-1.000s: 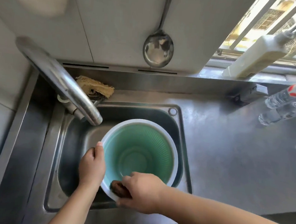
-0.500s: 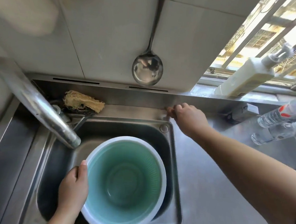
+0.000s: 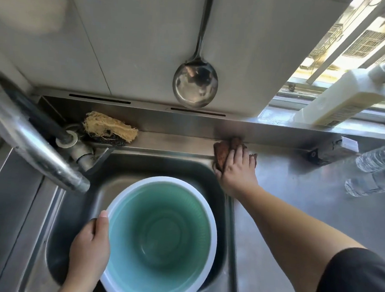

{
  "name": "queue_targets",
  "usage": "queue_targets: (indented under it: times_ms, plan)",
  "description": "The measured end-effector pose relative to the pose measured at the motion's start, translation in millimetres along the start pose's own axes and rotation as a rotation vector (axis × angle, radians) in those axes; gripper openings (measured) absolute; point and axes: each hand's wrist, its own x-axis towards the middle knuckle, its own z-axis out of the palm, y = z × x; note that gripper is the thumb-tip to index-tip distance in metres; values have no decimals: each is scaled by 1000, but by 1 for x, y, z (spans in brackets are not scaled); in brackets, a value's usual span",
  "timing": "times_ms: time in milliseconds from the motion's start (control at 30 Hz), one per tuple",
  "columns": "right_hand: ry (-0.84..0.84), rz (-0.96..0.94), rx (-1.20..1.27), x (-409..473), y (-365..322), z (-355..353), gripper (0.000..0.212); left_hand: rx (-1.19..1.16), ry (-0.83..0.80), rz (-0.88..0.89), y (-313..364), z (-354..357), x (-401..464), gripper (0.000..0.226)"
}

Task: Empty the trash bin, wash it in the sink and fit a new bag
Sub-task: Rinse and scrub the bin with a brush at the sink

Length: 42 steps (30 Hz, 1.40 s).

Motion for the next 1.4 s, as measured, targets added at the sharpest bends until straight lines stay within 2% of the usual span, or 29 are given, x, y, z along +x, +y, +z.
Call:
queue_targets:
  times_ms: [167,300,433,567,667,767,867,1000,1067,1200,1400]
  plan:
    - [-104,-39,-64,2,4,-14,92,10,-16,-9,11,-2,-4,44]
    - [18,-205,-121,-24,8,-31,75,38,-21,-52,13,-4,-6,51]
    - [-25,-389,-150,-93,7,-24,54,49,-33,-110,12,-5,-8,59]
    - [-121,-364,-77,-166,5,-13,34,46,-27,-120,18,-7,-13,58]
    - [-131,-332,34,-214,-11,-12,22,34,-64,-122,16,-9,-12,56]
    - [-172,-334,223,-267,-28,-9,26,-96,-144,-213,11,-12,-11,58]
    - [-338,-247,309,-312,-42,6,34,-196,-222,-268,13,-14,-6,64]
    - [-657,-93,298,-356,-53,45,39,-239,-217,-193,24,-17,0,57]
    - [-755,-12,308,-378,-55,63,45,-220,-217,-140,33,-19,4,57]
    - [-817,185,497,-425,-57,84,46,-95,-273,30,50,-23,6,52]
    - [-745,458,795,-475,-63,103,56,123,-298,351,71,-36,-3,72]
